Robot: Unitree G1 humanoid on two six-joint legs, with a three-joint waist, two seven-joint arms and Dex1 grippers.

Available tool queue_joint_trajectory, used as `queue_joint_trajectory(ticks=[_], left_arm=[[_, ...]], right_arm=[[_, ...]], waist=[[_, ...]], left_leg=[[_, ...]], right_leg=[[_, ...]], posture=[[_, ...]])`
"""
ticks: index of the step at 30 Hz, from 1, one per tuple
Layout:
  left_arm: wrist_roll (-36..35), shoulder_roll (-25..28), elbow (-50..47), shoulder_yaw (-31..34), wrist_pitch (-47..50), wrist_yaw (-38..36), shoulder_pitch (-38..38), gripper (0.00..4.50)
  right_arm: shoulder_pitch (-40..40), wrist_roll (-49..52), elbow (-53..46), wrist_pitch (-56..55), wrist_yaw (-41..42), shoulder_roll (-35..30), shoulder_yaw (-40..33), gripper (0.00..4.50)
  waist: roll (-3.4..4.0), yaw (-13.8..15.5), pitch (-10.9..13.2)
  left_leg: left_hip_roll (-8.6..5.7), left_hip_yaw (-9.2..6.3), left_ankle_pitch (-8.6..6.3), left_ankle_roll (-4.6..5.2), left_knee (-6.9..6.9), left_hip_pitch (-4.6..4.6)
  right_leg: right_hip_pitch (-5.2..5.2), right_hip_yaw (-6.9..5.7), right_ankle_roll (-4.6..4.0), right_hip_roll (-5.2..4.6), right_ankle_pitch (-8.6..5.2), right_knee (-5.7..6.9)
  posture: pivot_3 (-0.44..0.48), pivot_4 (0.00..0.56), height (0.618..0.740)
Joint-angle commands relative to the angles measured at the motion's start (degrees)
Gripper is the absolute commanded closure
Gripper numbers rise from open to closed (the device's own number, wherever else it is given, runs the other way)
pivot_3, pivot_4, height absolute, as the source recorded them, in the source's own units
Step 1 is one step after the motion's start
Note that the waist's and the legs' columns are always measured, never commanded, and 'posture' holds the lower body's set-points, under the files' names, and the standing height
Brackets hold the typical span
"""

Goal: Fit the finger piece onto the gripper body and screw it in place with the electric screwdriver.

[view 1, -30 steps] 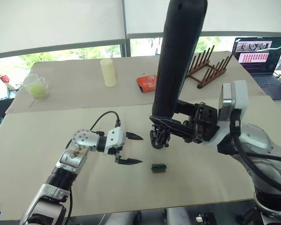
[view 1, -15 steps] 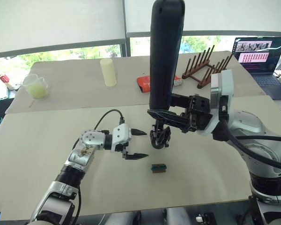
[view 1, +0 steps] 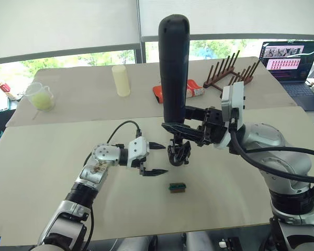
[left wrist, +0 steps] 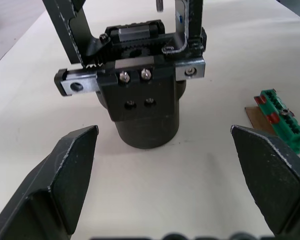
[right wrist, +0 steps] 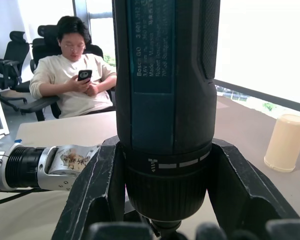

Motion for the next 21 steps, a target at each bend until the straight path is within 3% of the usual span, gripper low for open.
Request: queue_joint_trajectory(ticks=[1,21], left_arm=[[-0.1,-0.2,0.0,0.2,-1.5,0.4,-0.5,0.0],[0.4,-1.2,1.0,0.0,-1.7,0.7,-1.3,0.0]], right_arm=[[-0.5,0.8,-1.6,-1.2,1.0,-0.1,-2.3,2.6],[0.8,-3.9,0.1,-2.5,4.0,0.7,-1.6,2.6]], waist=[[0.0,0.0,0.0],[0.0,0.0,0.0]], left_leg=[[0.0,0.0,0.0,0.0,0.0,0.0],[0.0,0.0,0.0,0.0,0.01,0.0]], right_leg=[[0.0,0.0,0.0,0.0,0.0,0.0],[0.0,0.0,0.0,0.0,0.0,0.0]], posture=[[0.0,0.15,0.74],[0.0,0.15,0.74]])
